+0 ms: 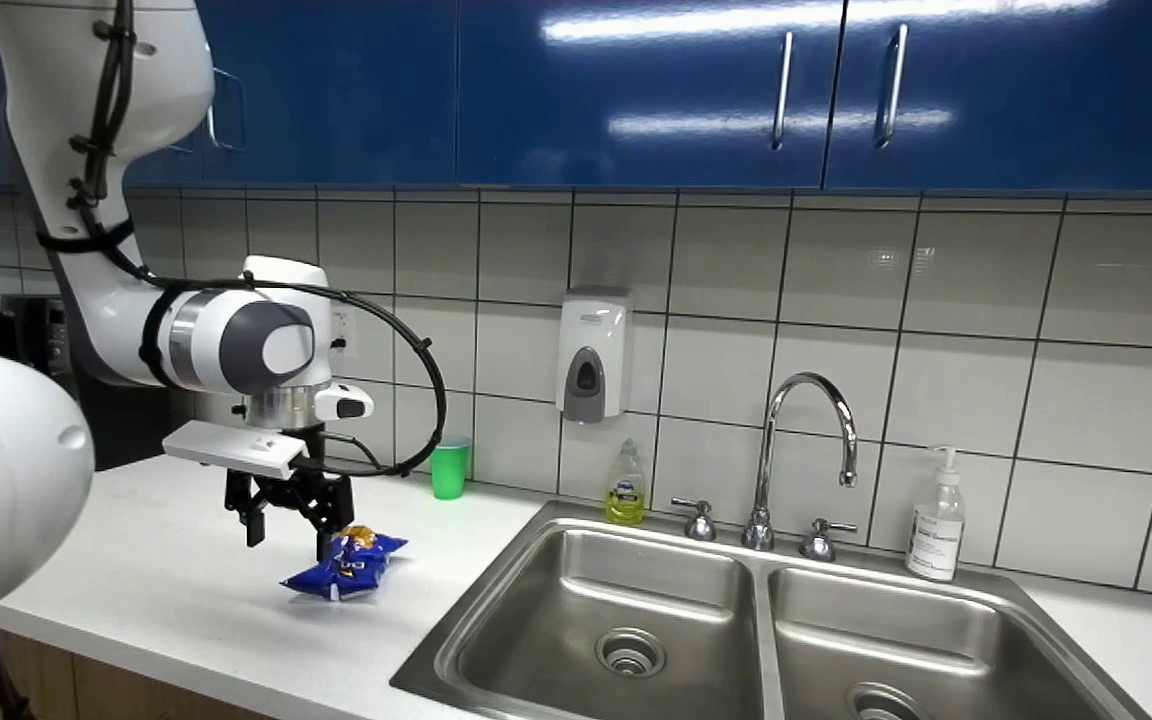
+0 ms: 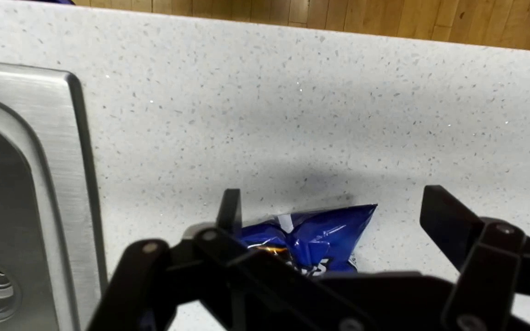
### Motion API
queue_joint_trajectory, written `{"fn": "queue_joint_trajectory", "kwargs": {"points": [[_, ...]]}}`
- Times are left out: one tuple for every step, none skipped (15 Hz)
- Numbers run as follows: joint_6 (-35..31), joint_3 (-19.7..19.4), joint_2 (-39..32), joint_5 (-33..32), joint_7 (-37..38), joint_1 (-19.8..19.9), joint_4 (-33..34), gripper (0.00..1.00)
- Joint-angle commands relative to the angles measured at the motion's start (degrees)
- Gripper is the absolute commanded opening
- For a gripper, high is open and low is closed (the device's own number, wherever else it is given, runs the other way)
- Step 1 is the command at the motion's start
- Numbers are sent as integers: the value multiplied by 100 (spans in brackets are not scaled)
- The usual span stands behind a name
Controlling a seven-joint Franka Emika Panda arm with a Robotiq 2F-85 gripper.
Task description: Put the packet into the sink
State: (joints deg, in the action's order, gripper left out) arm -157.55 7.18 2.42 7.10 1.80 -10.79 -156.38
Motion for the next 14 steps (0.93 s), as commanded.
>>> {"fn": "queue_joint_trajectory", "kwargs": {"points": [[-265,126,-530,126,7,-4,402,100],[-342,146,-641,126,5,5,480,100],[-428,155,-775,52,54,19,577,100],[-468,169,-889,43,48,24,662,100],[-542,178,-1002,18,68,28,741,100],[-608,180,-1117,-15,92,30,816,100],[-683,176,-1243,-58,112,29,893,100],[-740,188,-1344,-64,119,24,961,100],[-822,186,-1462,-87,130,19,1029,100],[-886,172,-1566,-123,163,4,1098,100],[-960,151,-1684,-160,184,-8,1172,100],[-1031,134,-1778,-190,205,-25,1236,100],[-1105,113,-1876,-213,219,-37,1306,100],[-1154,107,-1964,-211,218,-38,1382,100]]}}
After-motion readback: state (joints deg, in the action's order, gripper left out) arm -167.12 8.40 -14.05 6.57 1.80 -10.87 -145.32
